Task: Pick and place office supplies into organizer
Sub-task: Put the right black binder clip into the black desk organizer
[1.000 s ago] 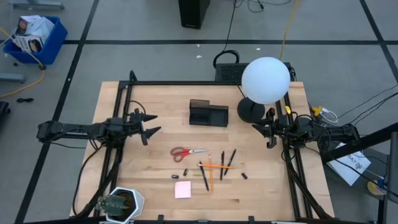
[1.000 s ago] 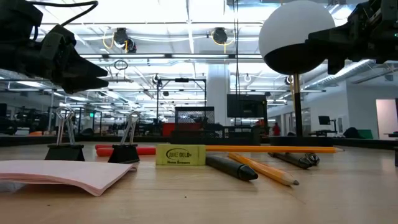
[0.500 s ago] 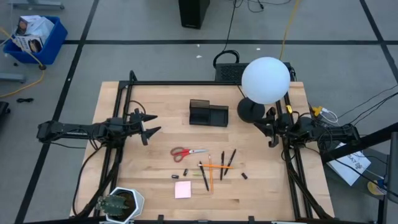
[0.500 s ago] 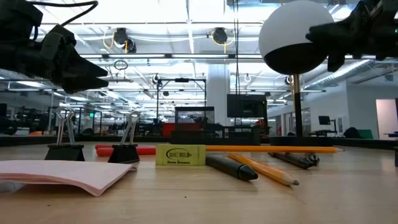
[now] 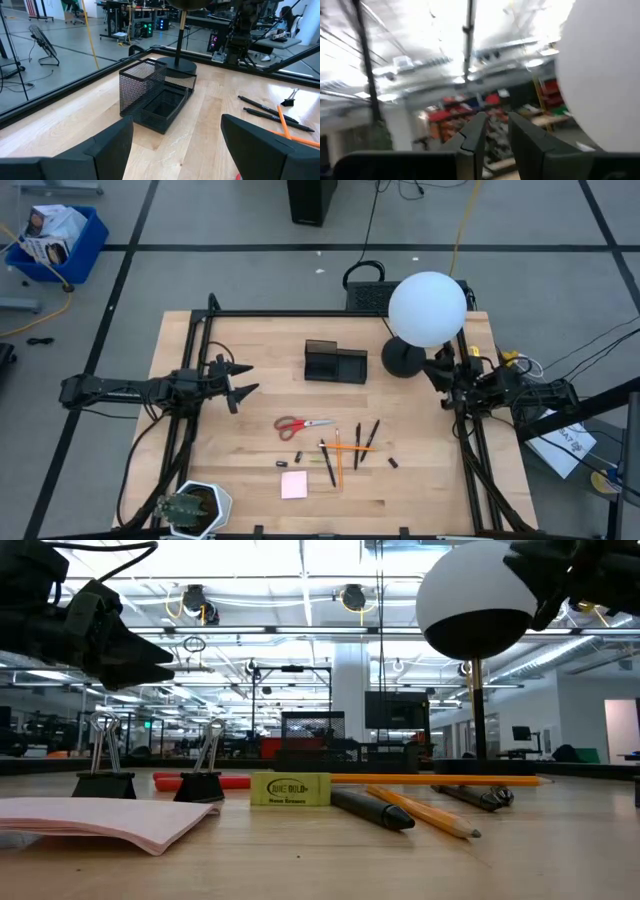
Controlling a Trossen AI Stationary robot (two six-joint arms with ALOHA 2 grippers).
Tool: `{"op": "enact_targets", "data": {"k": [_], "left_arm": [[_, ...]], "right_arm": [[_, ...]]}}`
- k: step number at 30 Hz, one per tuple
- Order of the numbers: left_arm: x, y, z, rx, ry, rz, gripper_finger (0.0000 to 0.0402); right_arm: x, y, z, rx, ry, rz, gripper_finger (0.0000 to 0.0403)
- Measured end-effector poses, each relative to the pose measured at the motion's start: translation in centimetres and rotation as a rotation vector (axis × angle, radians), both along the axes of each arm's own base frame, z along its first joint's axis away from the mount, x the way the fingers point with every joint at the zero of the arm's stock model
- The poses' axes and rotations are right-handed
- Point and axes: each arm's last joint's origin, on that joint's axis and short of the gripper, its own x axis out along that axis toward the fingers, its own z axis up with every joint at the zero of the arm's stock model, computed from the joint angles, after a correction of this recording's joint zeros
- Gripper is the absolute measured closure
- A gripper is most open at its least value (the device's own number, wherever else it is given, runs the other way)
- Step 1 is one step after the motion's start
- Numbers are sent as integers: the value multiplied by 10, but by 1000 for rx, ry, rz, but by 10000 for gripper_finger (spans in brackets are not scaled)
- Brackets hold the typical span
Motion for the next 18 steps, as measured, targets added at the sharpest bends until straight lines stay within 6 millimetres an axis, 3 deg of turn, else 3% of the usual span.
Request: {"op": "enact_targets", "data": {"k": [4, 10, 15, 18], "left_arm": [[0, 0, 0, 0, 0, 0, 96], [0, 0, 0, 0, 0, 0, 96], [0, 0, 0, 0, 0, 0, 96], [0, 0, 0, 0, 0, 0, 96]], "right_arm": [[5, 0, -9, 88, 83, 47, 328], [17, 6, -26, 66, 284, 200, 333], [25, 5, -32, 146, 351, 185, 336], [31, 9, -32, 214, 344, 261, 333]]}}
